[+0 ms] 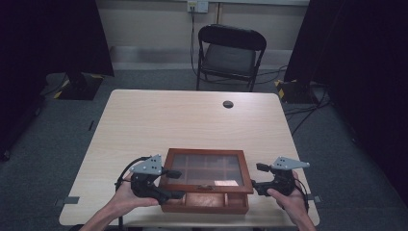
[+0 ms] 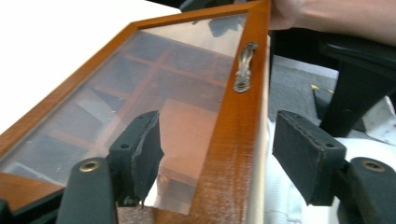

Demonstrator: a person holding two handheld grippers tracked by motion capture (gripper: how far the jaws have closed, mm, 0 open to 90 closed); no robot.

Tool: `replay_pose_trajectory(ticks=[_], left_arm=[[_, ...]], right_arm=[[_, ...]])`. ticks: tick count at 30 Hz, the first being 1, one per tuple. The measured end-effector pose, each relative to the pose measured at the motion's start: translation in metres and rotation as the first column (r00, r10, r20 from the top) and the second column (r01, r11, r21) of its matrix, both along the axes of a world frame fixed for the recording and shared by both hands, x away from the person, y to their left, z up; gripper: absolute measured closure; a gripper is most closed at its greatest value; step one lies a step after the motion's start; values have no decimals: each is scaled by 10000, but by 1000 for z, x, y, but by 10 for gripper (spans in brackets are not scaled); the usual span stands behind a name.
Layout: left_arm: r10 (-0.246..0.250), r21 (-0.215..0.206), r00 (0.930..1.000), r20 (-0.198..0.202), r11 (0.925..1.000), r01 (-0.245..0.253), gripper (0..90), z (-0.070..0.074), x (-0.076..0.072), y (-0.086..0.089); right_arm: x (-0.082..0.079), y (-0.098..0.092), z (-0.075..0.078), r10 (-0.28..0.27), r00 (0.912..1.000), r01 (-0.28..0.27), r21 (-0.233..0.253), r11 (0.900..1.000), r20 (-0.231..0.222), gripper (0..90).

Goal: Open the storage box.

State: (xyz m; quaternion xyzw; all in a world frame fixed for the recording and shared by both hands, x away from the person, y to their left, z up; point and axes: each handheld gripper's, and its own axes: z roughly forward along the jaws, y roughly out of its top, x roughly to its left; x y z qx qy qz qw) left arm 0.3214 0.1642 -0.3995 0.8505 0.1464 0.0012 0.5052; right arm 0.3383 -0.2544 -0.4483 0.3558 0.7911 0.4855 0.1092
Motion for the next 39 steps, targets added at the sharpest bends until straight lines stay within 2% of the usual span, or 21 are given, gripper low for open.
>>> replay_pose_trajectory(ticks=[7, 9, 15, 22, 27, 29, 31, 32, 36, 37, 39], left_arm=[[503, -325, 9983, 285, 9983, -493, 299, -2, 4, 10], [682, -646, 9967, 431, 9958, -653, 300, 0, 4, 17], [663, -1072, 9952, 719, 9925, -584, 279, 1, 5, 21], [758, -1245, 9943, 744, 9900, -662, 219, 9, 8, 22], [817, -1281, 9928, 874, 9893, -702, 231, 11, 9, 23], [1071, -1170, 9890, 1017, 9886, -950, 234, 9, 12, 23], [1117, -1178, 9887, 998, 9880, -998, 234, 9, 13, 24], [1327, -1081, 9849, 1111, 9868, -1208, 237, 8, 17, 25], [1768, -1044, 9788, 1033, 9806, -1661, 238, 5, 26, 30], [1866, -1175, 9776, 972, 9775, -1749, 247, 4, 29, 32], [2088, -1503, 9751, 749, 9690, -1960, 321, 3, 34, 36]], right_arm=[[2, 2, 8, -127, 9996, 121, 269, 9996, 249, 193], [4, 4, 9, -114, 9995, 105, 341, 9994, 289, 193], [7, 8, 14, -127, 9992, 110, 429, 9990, 389, 192], [13, 9, 21, -332, 9980, 304, 530, 9981, 532, 193], [15, 10, 24, -357, 9978, 326, 558, 9979, 559, 193], [16, 10, 25, -379, 9976, 347, 550, 9979, 583, 193], [16, 10, 26, -360, 9976, 331, 504, 9982, 584, 193], [17, 10, 28, -325, 9977, 298, 456, 9985, 590, 194], [20, 11, 32, -321, 9972, 286, 514, 9983, 672, 195], [21, 11, 32, -330, 9971, 294, 537, 9981, 679, 195], [23, 11, 34, -308, 9974, 266, 646, 9976, 652, 202]])
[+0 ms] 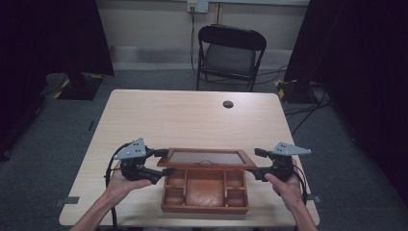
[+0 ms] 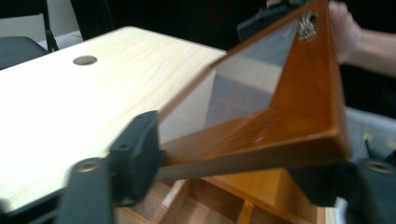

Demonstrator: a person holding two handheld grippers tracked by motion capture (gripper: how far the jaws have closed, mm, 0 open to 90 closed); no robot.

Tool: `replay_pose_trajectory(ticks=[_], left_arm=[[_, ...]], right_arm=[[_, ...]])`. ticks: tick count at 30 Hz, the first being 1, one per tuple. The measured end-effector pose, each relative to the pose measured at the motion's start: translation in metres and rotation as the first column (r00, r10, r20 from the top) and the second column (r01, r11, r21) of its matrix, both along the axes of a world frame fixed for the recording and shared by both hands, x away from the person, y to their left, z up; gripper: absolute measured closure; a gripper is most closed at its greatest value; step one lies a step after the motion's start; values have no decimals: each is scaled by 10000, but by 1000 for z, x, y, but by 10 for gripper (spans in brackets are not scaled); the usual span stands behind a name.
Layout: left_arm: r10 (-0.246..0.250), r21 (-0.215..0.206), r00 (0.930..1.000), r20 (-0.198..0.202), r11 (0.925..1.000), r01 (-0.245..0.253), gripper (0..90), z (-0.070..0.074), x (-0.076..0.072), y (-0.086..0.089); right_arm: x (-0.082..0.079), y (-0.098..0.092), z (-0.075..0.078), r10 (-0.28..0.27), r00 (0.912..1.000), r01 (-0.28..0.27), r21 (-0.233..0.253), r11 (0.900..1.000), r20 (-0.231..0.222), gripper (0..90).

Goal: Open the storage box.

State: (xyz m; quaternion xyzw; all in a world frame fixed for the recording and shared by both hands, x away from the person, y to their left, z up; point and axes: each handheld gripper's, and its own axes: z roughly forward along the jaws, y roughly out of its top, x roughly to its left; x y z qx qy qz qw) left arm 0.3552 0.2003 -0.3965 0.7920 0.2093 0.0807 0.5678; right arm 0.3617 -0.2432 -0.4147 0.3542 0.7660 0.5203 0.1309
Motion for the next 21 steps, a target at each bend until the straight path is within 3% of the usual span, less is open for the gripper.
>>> replay_pose_trajectory(ticks=[3, 7, 12, 21], left_arm=[[182, -401, 9997, -185, 9990, -189, 389, -2, 8, 5], [340, -335, 9993, -127, 9988, -344, 438, -6, 15, 2], [537, -745, 9980, -344, 9956, -561, 482, -9, 26, 3], [939, -607, 9945, -457, 9935, -966, 532, -11, 43, 5]], right_arm=[[4, 2, 1, 35, 10000, -35, 180, 9998, -1, 212], [9, 4, 2, 258, 9997, -258, 360, 9990, 6, 279], [15, 6, 5, 356, 9993, -360, 570, 9977, 79, 342], [32, 17, 10, 574, 9983, -581, 1020, 9931, 97, 395]])
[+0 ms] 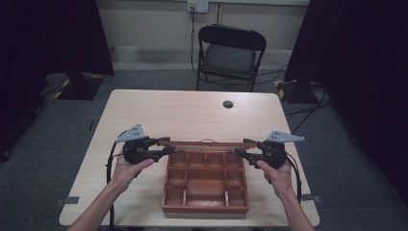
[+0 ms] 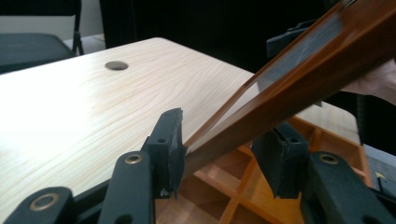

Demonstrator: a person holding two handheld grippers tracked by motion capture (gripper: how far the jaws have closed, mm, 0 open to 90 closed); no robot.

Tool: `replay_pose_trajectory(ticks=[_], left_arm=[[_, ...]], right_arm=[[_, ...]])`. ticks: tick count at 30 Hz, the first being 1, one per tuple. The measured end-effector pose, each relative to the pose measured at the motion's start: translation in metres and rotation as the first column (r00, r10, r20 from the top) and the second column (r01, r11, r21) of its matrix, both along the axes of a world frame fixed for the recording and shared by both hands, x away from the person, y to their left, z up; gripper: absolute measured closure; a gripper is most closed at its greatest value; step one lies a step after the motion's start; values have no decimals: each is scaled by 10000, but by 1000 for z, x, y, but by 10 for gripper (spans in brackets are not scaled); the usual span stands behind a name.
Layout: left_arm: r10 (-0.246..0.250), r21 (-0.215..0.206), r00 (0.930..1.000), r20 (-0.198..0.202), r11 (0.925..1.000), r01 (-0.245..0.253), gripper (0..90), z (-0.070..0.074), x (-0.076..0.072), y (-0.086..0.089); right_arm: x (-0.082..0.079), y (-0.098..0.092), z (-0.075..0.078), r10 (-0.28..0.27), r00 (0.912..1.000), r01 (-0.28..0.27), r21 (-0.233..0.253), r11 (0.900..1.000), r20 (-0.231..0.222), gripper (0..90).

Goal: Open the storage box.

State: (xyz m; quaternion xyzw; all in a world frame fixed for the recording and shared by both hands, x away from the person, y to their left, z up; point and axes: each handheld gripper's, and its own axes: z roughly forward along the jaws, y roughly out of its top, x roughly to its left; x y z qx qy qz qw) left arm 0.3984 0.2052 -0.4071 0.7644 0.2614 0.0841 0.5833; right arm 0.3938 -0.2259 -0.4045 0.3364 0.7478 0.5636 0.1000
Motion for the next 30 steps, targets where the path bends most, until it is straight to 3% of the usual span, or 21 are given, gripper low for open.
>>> replay_pose_trajectory(ticks=[3, 14, 16, 20, 28, 30], left_arm=[[133, -65, 9997, -205, 9999, -134, 534, -5, 3, 0], [372, 573, 9983, -453, 9978, -346, 544, -21, 25, -9], [378, 490, 9972, -641, 9982, -347, 537, -24, 28, -9], [542, 858, 9976, -436, 9950, -503, 563, -25, 29, -10], [755, 680, 9960, -482, 9951, -721, 594, -27, 34, -10], [713, 805, 9960, -539, 9945, -668, 600, -26, 36, -10]], right_arm=[[3, 2, -2, -36, 10000, 36, 55, 10000, -77, 390], [17, 6, -5, -165, 9997, 169, 211, 9996, -206, 398], [20, 7, -7, -246, 9994, 249, 146, 9996, -253, 388], [26, 8, -11, -291, 9989, 297, 166, 9994, -358, 388], [34, 9, -16, -544, 9974, 554, 198, 9983, -479, 393], [37, 10, -17, -538, 9973, 550, 241, 9982, -491, 401]])
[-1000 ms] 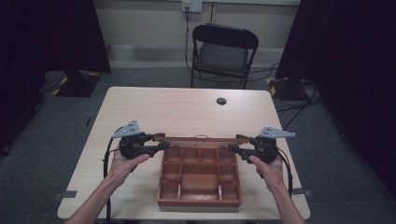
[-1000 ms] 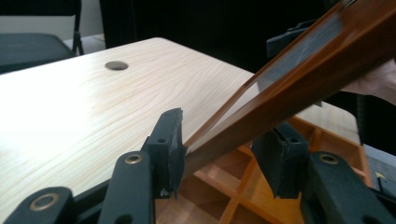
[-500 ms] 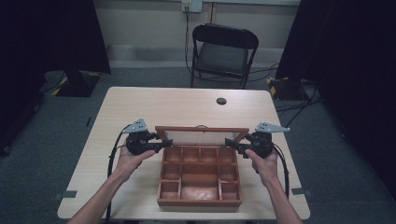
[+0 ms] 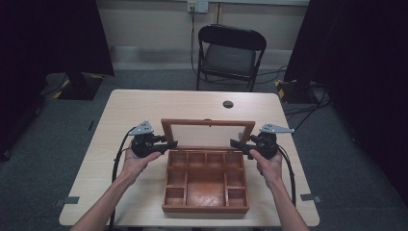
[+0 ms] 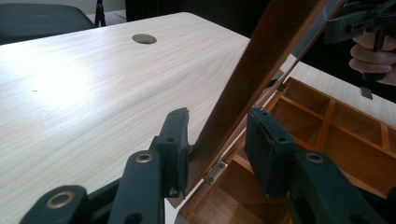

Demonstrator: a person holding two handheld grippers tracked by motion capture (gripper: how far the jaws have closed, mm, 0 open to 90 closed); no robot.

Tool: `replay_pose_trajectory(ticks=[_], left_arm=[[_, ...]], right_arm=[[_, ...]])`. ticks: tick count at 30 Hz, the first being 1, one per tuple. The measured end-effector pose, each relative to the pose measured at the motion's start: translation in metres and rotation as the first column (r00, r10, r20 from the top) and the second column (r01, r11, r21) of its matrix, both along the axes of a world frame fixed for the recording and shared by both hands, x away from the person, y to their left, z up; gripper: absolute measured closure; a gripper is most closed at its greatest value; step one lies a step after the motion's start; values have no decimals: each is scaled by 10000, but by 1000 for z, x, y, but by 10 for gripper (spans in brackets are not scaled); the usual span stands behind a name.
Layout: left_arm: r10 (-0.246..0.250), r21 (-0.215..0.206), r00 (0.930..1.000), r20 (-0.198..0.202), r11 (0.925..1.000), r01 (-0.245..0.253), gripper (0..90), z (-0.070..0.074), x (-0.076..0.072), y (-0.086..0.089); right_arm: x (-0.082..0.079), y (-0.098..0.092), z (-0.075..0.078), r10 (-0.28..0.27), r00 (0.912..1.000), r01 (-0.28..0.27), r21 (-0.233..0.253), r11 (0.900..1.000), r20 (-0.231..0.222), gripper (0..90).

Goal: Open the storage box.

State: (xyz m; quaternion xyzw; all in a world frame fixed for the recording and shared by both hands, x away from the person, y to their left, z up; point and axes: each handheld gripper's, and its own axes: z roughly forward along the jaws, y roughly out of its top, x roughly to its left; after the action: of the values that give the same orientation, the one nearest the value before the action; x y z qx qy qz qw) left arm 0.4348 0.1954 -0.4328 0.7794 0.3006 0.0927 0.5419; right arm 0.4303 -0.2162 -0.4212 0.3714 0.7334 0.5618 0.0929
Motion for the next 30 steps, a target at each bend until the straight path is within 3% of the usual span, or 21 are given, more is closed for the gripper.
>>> replay_pose_trajectory(ticks=[19, 27, 30], left_arm=[[137, 261, 9994, -322, 9996, -129, 613, -6, 12, -4], [200, 322, 9985, -503, 9993, -183, 618, -13, 17, -5], [288, 258, 9981, -539, 9993, -274, 618, -14, 19, -5]], right_arm=[[13, 4, -12, -355, 9988, 356, 41, 9994, -335, 411], [17, 8, -19, -609, 9971, 603, -153, 9981, -445, 405], [22, 8, -20, -575, 9971, 555, -404, 9976, -493, 448]])
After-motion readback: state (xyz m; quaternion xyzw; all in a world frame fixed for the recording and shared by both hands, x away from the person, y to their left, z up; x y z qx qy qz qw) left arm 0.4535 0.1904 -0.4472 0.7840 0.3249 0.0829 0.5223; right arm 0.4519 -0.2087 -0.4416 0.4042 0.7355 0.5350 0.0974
